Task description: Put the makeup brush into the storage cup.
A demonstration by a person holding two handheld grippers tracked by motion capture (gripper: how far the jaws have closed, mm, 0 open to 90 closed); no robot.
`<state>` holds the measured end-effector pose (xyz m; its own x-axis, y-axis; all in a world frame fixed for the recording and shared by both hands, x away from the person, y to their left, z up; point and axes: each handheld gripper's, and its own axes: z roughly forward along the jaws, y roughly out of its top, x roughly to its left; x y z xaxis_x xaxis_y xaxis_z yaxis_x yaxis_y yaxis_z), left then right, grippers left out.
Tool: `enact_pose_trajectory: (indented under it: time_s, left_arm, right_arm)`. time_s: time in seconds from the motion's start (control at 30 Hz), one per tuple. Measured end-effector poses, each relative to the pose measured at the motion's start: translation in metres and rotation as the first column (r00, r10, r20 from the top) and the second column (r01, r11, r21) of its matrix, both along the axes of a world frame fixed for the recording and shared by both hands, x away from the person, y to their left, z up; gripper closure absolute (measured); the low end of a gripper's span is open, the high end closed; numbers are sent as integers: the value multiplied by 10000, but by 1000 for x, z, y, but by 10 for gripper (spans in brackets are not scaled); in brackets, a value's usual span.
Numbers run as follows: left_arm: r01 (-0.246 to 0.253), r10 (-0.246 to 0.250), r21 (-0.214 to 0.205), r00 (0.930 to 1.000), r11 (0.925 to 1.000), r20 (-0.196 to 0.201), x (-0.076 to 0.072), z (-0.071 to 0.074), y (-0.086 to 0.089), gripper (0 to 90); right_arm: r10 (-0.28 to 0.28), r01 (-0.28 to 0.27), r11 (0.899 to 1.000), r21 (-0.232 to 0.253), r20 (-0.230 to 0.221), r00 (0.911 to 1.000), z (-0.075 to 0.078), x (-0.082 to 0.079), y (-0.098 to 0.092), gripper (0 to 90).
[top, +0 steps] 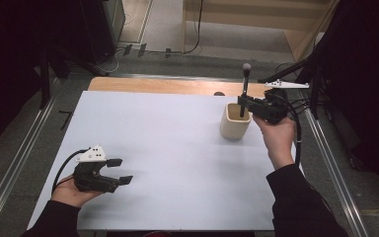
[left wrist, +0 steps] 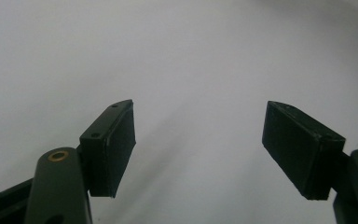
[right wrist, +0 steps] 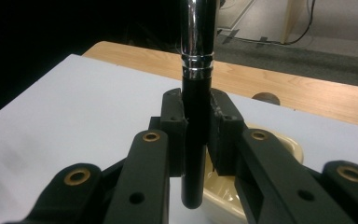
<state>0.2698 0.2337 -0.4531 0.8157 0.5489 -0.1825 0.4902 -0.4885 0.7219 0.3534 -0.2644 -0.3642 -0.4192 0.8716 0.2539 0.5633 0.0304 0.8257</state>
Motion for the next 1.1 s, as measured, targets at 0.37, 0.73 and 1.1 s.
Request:
enact_pose_trajectory:
  time_s: [0.37, 0.73, 1.1]
  left_arm:
    - [-80, 80, -15, 10000, 10000, -25, 0, 1, 1, 266]
    - [-124, 124, -68, 9999, 9999, -18, 1, 1, 3, 266]
    - [-75, 75, -67, 10000, 9999, -25, 1, 1, 3, 266]
  right_arm:
    - [-693, 692, 9976, 78, 104, 9975, -11, 17, -2, 790]
    - [-1033, 1054, 9941, -250, 733, 9919, -22, 26, 4, 790]
    - [-1483, 1508, 9879, -367, 632, 9869, -35, 33, 4, 790]
